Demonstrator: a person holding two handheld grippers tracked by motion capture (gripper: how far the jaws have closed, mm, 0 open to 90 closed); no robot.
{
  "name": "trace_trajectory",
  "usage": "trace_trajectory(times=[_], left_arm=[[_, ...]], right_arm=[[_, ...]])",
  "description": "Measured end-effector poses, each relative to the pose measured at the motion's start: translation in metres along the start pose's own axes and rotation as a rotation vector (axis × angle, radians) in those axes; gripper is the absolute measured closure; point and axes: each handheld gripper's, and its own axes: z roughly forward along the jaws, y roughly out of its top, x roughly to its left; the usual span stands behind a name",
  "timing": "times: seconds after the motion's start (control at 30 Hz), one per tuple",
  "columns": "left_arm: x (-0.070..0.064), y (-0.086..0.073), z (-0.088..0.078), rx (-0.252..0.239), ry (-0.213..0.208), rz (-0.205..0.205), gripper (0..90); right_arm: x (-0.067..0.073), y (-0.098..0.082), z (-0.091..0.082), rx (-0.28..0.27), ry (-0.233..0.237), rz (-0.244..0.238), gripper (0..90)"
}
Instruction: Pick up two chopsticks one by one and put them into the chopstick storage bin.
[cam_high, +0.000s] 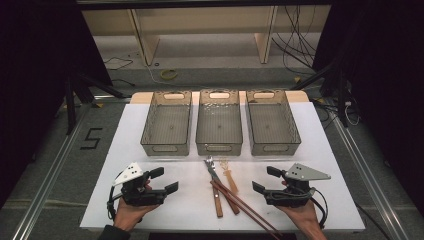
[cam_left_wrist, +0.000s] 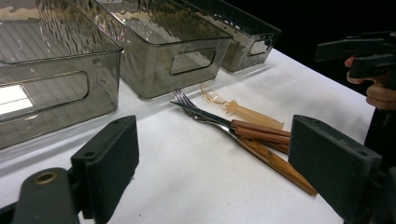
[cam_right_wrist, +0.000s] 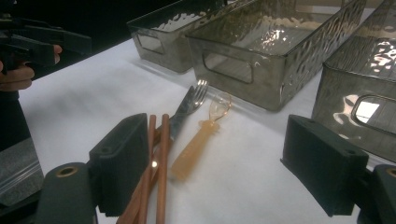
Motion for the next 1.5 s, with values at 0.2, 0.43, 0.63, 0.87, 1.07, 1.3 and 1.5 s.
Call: trace_trajectory(times=[0.2,0.43,0.63,0.87,1.07,1.3,1.5], left_arm=[[-0.001,0.000,0.001,0.007,-0.003,0.004,15.8],[-0.001,0.000,0.001,0.005,0.001,0.002,15.8],[-0.001,0.000,0.002,0.005,0.002,0.008,15.8],[0.000,0.000,0.002,0.013,0.008,0.011,15.7],[-0.001,0.000,0.003,0.014,0.004,0.013,15.8],[-0.001,0.000,0.003,0.017,0.005,0.016,15.8],[-0.002,0.000,0.003,0.024,0.008,0.024,15.8]], right_arm=[[-0.001,0.002,-0.001,0.003,-0.002,0.018,25.1],[0.001,0.007,0.001,0.046,0.006,0.009,27.1],[0.004,0.014,0.007,0.130,0.030,0.007,28.6],[0.012,0.023,0.014,0.258,0.047,-0.038,31.0],[0.013,0.029,0.021,0.361,0.054,-0.047,30.8],[0.015,0.031,0.028,0.465,0.054,-0.078,35.1],[0.017,0.028,0.034,0.565,0.054,-0.091,40.9]])
